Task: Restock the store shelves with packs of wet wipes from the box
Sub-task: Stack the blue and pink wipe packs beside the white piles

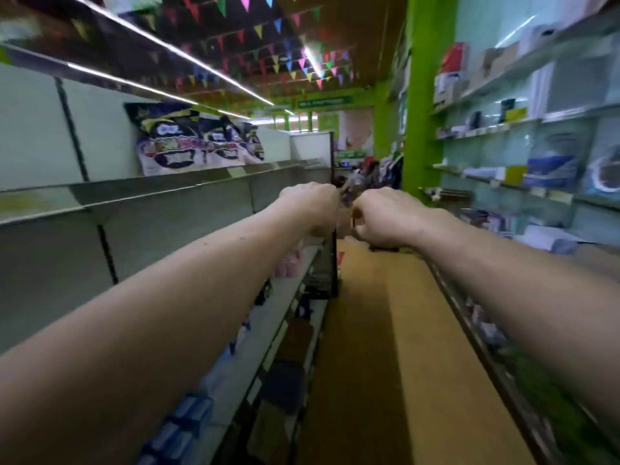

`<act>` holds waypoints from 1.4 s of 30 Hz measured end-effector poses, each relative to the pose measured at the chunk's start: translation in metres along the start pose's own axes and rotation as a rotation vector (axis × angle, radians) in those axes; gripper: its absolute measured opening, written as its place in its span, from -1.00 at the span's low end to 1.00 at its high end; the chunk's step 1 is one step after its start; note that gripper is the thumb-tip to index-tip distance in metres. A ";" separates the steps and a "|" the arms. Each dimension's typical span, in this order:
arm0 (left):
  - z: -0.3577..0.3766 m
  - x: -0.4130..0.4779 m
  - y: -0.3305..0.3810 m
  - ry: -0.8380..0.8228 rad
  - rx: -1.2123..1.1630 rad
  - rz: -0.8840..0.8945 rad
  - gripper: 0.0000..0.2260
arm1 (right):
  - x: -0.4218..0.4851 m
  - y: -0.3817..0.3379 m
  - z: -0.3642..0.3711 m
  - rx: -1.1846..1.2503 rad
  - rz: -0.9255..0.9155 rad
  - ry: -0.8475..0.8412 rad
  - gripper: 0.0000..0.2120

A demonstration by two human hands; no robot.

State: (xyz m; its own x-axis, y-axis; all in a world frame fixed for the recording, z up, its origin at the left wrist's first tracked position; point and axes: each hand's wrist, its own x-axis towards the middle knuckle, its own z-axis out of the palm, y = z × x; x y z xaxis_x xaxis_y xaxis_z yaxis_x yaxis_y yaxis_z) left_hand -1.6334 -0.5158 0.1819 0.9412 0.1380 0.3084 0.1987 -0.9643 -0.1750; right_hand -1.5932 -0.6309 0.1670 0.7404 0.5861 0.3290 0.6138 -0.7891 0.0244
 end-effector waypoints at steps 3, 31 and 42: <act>0.011 0.013 0.075 -0.038 -0.036 0.150 -0.88 | -0.047 0.062 0.005 -0.041 0.137 -0.043 -0.87; 0.162 -0.065 0.630 -0.497 -0.123 0.903 -0.70 | -0.408 0.443 0.144 0.164 0.836 -0.477 -0.77; 0.273 -0.082 0.679 -0.703 -0.130 0.962 -0.65 | -0.482 0.486 0.254 0.296 1.009 -0.656 -0.87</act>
State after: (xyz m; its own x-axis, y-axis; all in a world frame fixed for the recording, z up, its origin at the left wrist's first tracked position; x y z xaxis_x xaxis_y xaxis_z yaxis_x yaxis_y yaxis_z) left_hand -1.5009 -1.1203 -0.2178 0.6402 -0.5977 -0.4826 -0.6593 -0.7500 0.0542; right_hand -1.5821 -1.2503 -0.2199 0.8625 -0.2108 -0.4601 -0.3351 -0.9192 -0.2070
